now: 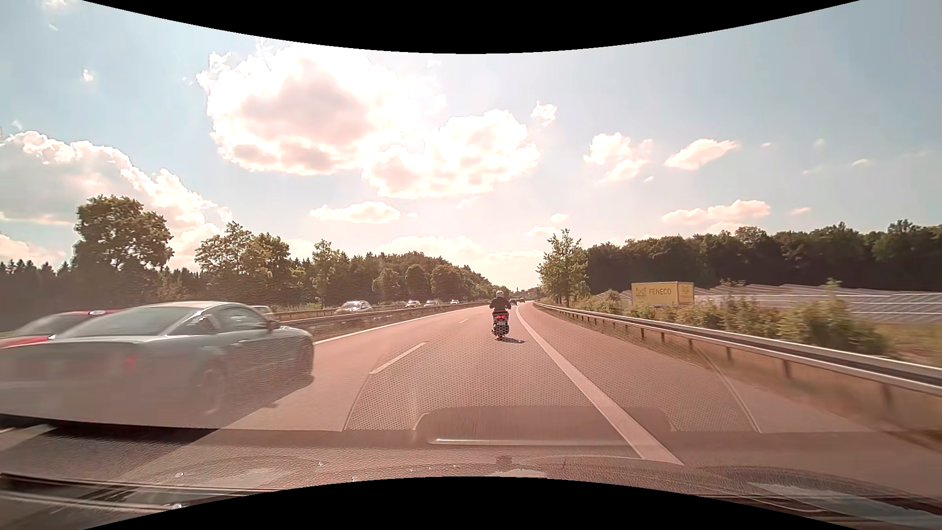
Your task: Follow the waypoints while adhering to traffic rules and regulations
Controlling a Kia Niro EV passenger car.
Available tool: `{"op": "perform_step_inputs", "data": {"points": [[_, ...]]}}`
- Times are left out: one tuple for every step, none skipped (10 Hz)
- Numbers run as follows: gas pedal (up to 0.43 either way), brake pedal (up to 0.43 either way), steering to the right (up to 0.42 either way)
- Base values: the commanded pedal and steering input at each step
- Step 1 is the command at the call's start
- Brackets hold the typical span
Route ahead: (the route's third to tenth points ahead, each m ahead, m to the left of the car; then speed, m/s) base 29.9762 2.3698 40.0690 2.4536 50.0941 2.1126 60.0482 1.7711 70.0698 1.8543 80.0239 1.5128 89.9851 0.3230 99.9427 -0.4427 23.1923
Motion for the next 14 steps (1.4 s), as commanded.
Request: {"op": "perform_step_inputs", "data": {"points": [[0.311,0.012,0.004],[0.299,0.012,0.004],[0.268,0.012,0.005],[0.248,0.012,0.004],[0.240,0.012,0.005],[0.220,0.012,0.004],[0.220,0.012,0.004],[0.209,0.012,0.004],[0.209,0.012,0.004],[0.209,0.012,0.004],[0.209,0.012,0.004],[0.209,0.012,0.004],[0.209,0.012,0.004],[0.209,0.012,0.004]]}}
